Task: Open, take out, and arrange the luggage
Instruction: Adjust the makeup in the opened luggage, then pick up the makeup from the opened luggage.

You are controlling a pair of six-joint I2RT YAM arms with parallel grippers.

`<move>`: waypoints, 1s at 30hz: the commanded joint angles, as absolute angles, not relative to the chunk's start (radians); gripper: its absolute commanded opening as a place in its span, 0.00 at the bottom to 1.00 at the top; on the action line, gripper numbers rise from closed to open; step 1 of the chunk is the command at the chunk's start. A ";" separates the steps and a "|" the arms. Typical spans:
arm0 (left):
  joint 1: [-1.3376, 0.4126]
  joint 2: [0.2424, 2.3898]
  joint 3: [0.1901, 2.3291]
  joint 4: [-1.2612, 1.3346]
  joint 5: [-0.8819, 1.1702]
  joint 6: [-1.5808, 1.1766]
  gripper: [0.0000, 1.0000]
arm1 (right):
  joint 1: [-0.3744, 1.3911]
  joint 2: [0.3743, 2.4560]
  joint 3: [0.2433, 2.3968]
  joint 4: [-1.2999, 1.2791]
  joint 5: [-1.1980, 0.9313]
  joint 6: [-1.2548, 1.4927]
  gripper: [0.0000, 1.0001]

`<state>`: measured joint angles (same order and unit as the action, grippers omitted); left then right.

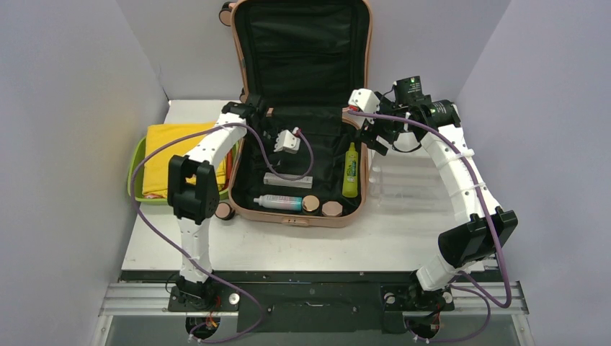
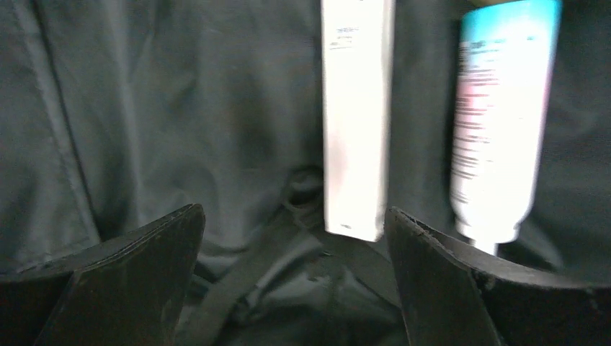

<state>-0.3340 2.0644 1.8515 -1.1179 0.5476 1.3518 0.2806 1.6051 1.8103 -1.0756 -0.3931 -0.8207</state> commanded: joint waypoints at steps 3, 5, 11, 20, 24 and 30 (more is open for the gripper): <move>-0.342 2.260 2.064 -1.211 0.612 1.487 0.93 | 0.278 1.585 1.823 -1.040 -0.380 -0.805 0.76; -0.355 2.300 2.094 -1.229 0.606 1.488 0.92 | 0.278 1.581 1.817 -1.040 -0.372 -0.806 0.76; -0.386 2.349 2.154 -1.304 0.611 1.480 0.90 | 0.269 1.564 1.801 -1.042 -0.346 -0.822 0.76; -0.376 2.378 2.292 -1.374 0.646 1.379 0.85 | 0.246 1.550 1.785 -1.043 -0.335 -0.826 0.76; -0.381 2.389 2.326 -1.467 0.647 1.418 0.82 | 0.243 1.549 1.779 -1.040 -0.335 -0.828 0.76; -0.417 2.391 2.238 -1.512 0.605 1.429 0.75 | 0.244 1.549 1.783 -1.040 -0.336 -0.825 0.76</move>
<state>-0.3912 2.3775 2.2745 -1.4288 0.6018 1.4097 0.2489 1.5955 1.7821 -1.0691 -0.3538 -0.8257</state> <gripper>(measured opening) 0.762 0.764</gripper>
